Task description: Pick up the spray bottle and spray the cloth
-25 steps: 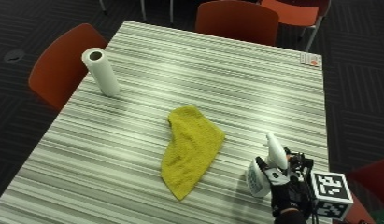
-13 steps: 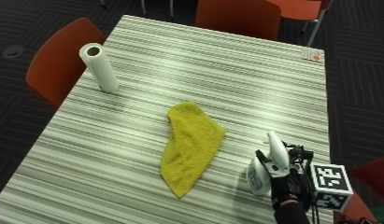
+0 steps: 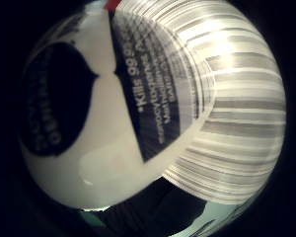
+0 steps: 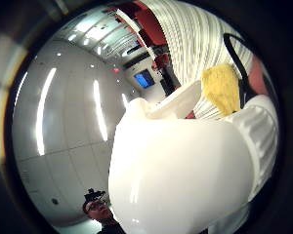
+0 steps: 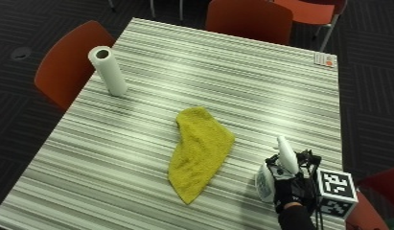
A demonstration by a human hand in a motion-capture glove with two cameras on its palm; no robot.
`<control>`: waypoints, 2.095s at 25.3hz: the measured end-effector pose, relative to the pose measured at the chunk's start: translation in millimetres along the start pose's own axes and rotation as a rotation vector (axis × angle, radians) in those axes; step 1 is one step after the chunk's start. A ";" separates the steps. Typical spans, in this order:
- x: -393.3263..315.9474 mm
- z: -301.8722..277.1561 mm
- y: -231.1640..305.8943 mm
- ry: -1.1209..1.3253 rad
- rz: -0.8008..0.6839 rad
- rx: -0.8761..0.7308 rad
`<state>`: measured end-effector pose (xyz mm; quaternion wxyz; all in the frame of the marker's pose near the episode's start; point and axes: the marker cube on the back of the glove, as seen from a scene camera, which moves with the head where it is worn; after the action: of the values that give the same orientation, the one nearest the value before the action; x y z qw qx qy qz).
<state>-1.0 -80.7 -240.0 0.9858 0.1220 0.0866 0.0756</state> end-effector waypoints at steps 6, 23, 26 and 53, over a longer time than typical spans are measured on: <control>-4.6 2.8 8.7 -0.004 0.017 0.019; -110.3 -9.1 17.9 0.001 0.000 0.154; -143.9 -5.3 31.0 -0.024 -0.023 0.163; -121.7 88.3 6.3 0.133 0.064 -0.076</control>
<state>-103.5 -115.5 -135.6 0.9789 0.0818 0.1449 0.1183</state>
